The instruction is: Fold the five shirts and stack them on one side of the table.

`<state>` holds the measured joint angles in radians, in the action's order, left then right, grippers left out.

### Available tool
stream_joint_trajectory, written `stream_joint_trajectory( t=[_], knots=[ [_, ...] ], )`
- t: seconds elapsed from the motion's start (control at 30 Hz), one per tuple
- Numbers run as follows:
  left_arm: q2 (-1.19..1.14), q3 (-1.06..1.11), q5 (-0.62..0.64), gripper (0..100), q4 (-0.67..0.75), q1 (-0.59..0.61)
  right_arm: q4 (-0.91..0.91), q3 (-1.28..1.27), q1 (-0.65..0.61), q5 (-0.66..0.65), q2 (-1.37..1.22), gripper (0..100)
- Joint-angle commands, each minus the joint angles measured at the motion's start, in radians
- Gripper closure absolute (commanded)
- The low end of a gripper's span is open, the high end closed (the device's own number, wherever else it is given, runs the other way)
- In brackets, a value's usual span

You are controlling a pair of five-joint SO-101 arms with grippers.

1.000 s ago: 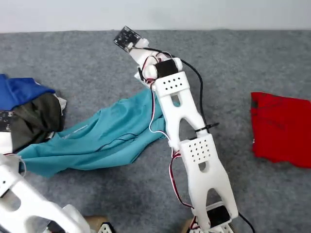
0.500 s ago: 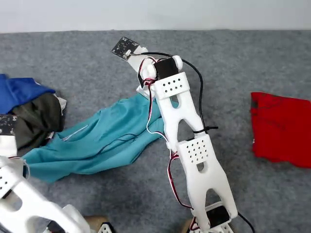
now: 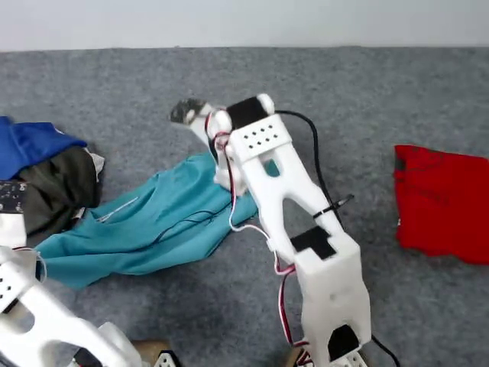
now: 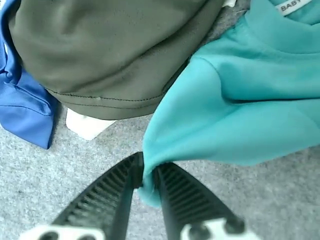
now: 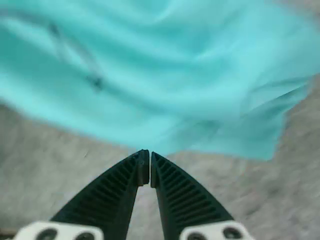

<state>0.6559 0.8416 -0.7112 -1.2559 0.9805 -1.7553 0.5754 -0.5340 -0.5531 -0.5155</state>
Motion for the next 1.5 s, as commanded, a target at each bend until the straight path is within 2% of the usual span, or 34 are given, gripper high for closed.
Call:
stream_joint_trajectory(
  t=[0.0,0.27,0.63,0.8,1.0,1.17,1.47],
  knots=[
    [0.0,-0.008,0.009,99,0.002,0.009,-0.039,-0.13,-0.007,0.0,0.102,99.0],
    [0.0,-0.004,0.009,99,0.002,0.009,0.038,-0.106,-0.005,-0.002,-0.099,99.0],
    [0.0,-0.004,0.009,99,-0.002,0.009,0.275,0.347,-0.067,0.006,-0.338,99.0],
    [0.0,-0.004,0.009,99,-0.003,0.009,0.216,0.497,-0.113,0.006,-0.403,99.0],
    [0.0,-0.004,0.009,99,-0.002,0.009,-0.041,0.598,-0.139,0.006,-0.421,99.0],
    [0.0,-0.004,0.009,99,0.0,0.009,-0.044,0.523,-0.108,0.075,-0.337,99.0],
    [0.0,-0.004,0.009,99,0.0,0.006,-0.042,0.083,-0.111,0.077,-0.025,98.9]
  ],
)
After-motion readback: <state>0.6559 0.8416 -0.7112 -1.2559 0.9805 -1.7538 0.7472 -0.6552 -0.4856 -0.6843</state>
